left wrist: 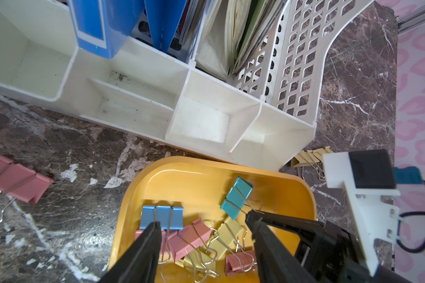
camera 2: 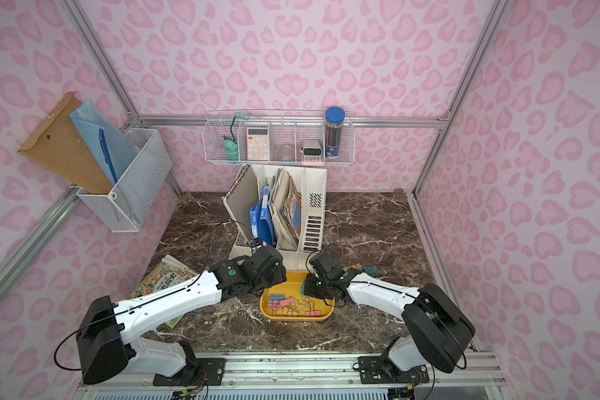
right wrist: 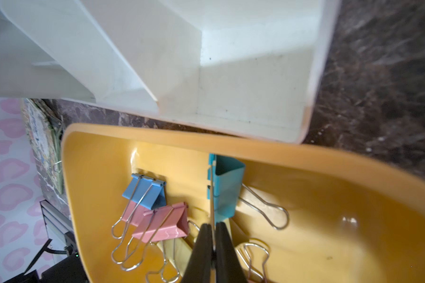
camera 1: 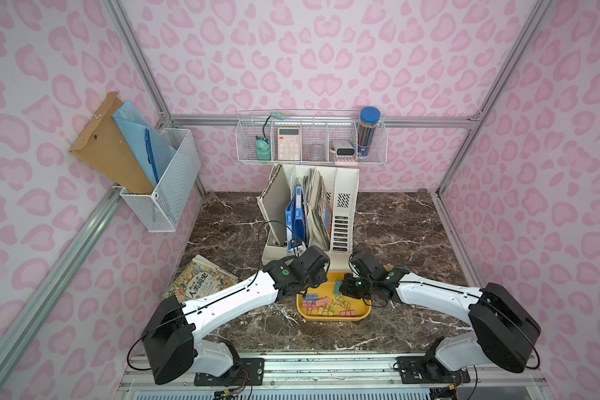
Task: Take out the binder clips from the storage box
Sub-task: Pick up the binder clip from the storage box, then place the binder clip at the center of the board.
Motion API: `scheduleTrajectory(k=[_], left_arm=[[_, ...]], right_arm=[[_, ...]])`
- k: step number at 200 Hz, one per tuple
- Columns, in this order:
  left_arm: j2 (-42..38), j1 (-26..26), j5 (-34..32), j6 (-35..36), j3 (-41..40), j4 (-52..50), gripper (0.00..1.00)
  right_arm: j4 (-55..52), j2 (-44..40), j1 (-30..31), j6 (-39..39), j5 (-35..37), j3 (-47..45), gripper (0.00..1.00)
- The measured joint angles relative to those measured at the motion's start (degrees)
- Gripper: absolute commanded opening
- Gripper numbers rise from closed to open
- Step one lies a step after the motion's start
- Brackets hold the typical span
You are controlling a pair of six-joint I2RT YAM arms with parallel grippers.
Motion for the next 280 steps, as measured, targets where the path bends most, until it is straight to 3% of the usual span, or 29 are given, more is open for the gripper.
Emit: scheduleTrajectory(k=[61, 125, 173, 227, 280], left_arm=[[0.09, 0.00, 1.44, 0.24, 0.22, 0.50, 0.67], [2.25, -0.13, 5.35, 3.04, 1.29, 4.48, 0.79], [9.66, -2.36, 9.51, 6.03, 8.31, 6.08, 0.96], [18.23, -5.11, 13.25, 8.98, 16.70, 5.95, 0.99], [21.84, -6.36, 14.93, 10.49, 20.57, 5.14, 0.99]], right_arm=[[0.33, -8.20, -0.09, 1.77, 1.31, -1.51, 0.00], [-2.75, -29.90, -2.75, 3.48, 11.78, -7.23, 0.00], [-6.54, -41.97, -15.91, 4.26, 12.31, -12.85, 0.00], [-6.93, -48.92, -35.89, 4.74, -1.09, -25.05, 0.00], [-2.43, -51.10, -41.68, 9.49, -8.15, -32.87, 0.00]])
